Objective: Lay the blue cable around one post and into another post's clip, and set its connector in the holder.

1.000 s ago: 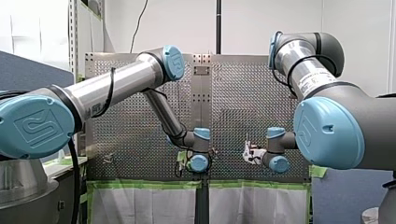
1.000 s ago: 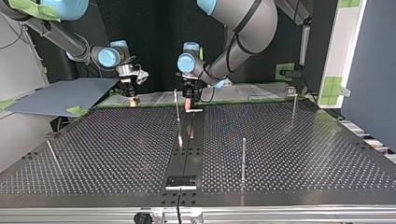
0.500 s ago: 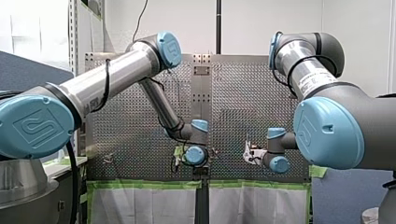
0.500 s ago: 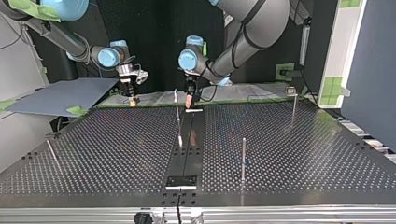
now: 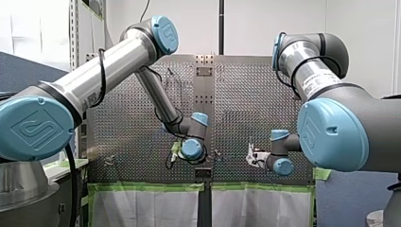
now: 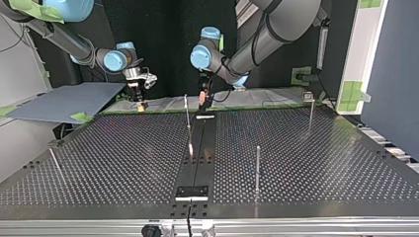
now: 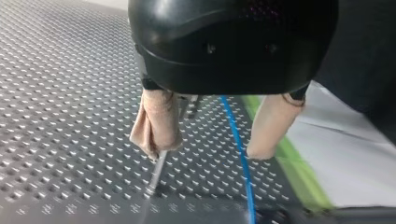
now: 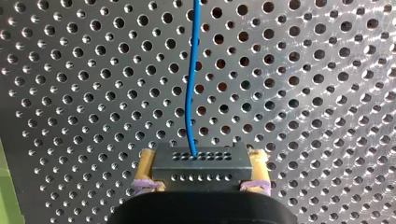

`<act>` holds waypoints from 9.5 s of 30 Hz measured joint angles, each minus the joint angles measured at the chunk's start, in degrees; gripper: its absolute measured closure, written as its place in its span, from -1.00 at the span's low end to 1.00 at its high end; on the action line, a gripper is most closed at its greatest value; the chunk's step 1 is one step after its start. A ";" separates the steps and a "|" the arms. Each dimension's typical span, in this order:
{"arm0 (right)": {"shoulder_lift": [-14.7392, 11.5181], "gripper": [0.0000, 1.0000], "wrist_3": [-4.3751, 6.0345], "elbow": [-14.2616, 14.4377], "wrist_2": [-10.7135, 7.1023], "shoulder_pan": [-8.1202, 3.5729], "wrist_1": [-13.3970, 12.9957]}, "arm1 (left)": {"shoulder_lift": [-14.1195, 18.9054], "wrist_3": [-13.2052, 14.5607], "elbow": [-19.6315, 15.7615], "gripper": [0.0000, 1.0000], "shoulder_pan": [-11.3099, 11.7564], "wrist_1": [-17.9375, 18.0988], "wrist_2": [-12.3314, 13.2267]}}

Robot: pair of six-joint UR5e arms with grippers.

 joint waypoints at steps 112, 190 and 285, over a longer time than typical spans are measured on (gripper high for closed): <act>0.54 1.00 0.25 0.00 -0.28 -0.02 -0.07 | 4.27 -14.79 -0.63 -1.00 -2.16 2.09 14.62; 0.56 1.00 1.56 0.00 -1.91 0.06 -0.14 | 18.18 -22.43 -9.42 -1.00 4.58 -9.65 0.36; 2.66 1.00 1.50 0.00 -2.28 -0.49 -1.21 | 33.39 -63.13 -8.42 -1.00 23.84 2.50 16.69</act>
